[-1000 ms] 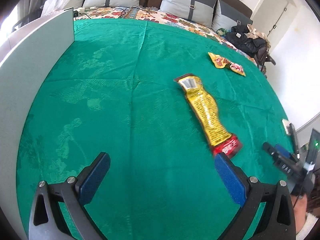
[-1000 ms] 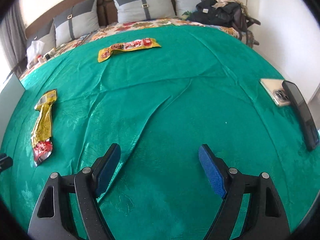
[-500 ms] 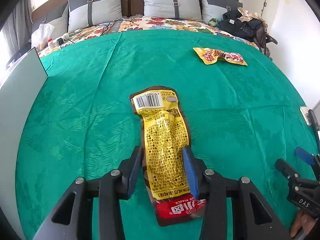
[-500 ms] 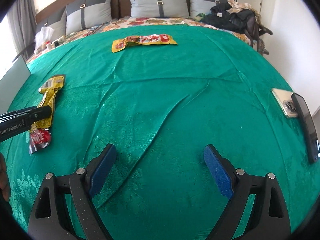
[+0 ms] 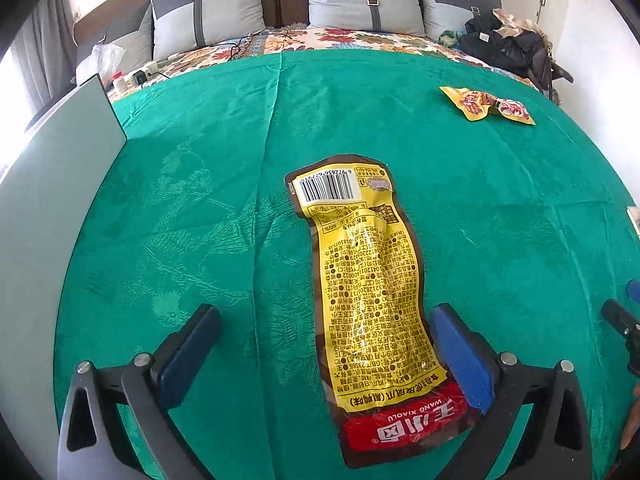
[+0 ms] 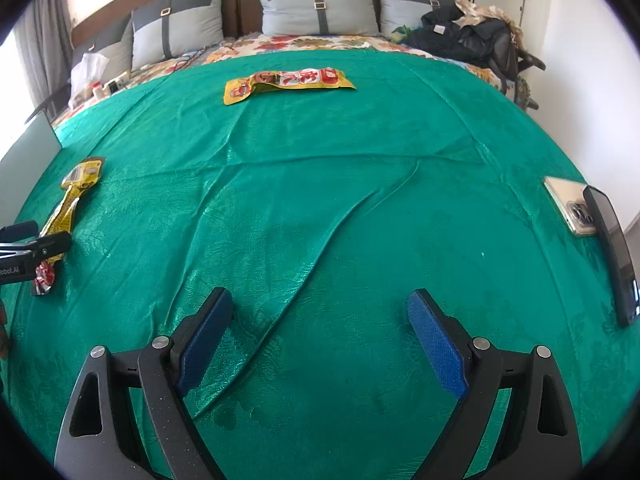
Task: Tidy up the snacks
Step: 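Move the left gripper to the yellow-and-red pack while the right approaches the cartoon pack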
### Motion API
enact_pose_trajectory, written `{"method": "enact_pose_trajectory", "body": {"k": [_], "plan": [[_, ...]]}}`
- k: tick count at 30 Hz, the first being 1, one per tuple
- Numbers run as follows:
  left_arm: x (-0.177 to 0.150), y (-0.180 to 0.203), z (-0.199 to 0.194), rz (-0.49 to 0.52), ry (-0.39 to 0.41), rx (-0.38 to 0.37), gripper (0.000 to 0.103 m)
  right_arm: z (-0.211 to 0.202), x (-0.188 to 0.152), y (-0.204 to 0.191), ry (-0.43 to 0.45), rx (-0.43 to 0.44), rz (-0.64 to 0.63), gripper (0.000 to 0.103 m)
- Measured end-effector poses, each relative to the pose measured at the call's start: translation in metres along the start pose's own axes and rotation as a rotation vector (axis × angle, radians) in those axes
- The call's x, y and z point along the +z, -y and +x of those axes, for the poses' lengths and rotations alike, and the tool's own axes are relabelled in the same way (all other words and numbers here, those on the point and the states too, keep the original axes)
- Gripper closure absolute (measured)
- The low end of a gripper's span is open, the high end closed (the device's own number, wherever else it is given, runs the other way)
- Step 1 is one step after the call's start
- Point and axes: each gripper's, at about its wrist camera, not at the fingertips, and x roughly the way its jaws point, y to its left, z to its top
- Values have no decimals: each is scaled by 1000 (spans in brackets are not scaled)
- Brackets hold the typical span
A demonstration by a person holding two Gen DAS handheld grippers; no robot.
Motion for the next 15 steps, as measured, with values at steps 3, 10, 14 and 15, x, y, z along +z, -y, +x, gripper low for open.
{"method": "enact_pose_trajectory", "body": {"k": [3,10,14,15], "plan": [[-1,-3,-2,4,25,-1,0,2,-1,-1,-6,10,-6,6],[0,-4,-1,2,25,-4,0,15,32,6,-137,129,-19,5],[0,-5,0,2,25,-4,0,41,107,39,-148,309,351,5],[0,-5,0,2,25,-5,0,55,127,44,-157,333,435,5]]}}
